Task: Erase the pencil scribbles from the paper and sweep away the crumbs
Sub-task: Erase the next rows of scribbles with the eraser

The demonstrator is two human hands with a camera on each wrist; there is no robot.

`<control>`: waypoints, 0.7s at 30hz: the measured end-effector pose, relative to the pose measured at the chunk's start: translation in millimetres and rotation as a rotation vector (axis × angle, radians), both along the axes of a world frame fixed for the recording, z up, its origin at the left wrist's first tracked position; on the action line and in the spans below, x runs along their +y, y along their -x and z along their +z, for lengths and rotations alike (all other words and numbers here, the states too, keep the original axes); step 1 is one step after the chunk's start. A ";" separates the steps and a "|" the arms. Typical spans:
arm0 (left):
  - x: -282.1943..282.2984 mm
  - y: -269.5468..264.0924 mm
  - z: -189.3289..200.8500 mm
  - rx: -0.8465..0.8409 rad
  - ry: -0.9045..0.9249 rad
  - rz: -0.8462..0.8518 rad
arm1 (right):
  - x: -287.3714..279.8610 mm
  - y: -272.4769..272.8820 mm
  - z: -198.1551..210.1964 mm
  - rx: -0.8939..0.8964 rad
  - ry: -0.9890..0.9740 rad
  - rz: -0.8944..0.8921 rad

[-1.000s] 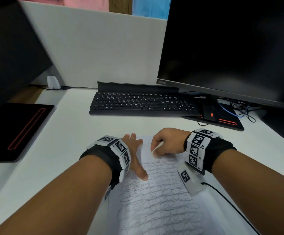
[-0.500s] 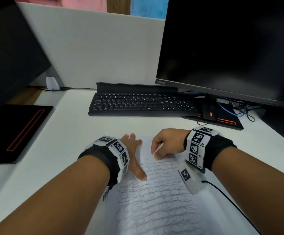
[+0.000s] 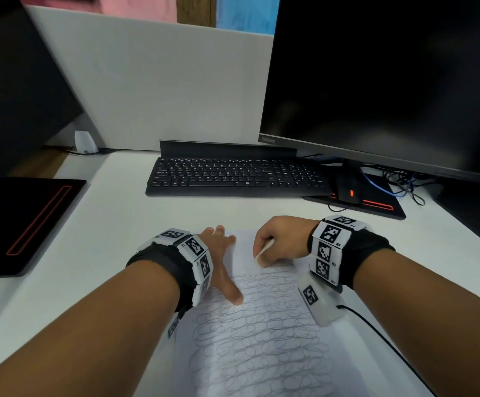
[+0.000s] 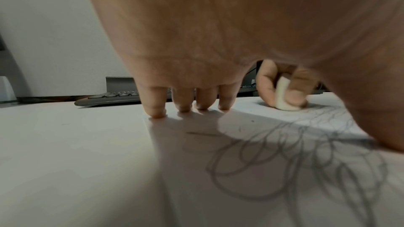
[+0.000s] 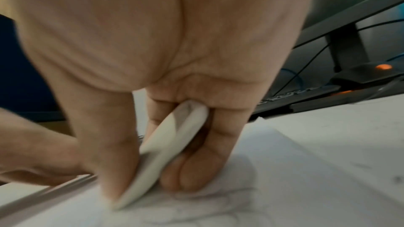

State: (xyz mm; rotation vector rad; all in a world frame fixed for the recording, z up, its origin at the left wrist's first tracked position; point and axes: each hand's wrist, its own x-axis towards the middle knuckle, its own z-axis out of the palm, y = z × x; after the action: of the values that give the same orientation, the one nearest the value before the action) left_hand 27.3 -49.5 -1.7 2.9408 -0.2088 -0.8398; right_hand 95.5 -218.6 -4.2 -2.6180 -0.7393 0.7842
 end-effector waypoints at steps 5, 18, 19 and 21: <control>0.0 0.4 1.5 0.002 -0.003 0.004 | -1.0 1.3 0.8 0.035 0.034 0.030; 1.2 2.6 2.8 -0.007 0.009 -0.010 | -7.9 -4.7 -0.7 -0.121 -0.008 -0.056; 0.9 2.4 2.6 -0.002 0.003 -0.009 | -7.7 -4.5 -0.8 -0.112 0.000 -0.050; -1.1 0.0 1.2 -0.020 -0.027 -0.027 | -7.2 -3.4 -0.9 -0.109 0.003 -0.044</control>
State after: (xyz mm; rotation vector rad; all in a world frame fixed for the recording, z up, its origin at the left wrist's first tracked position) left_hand 27.3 -50.6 -0.5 2.9791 -0.2414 -0.8227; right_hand 98.9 -225.8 -5.1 -2.6881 -0.7074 0.6351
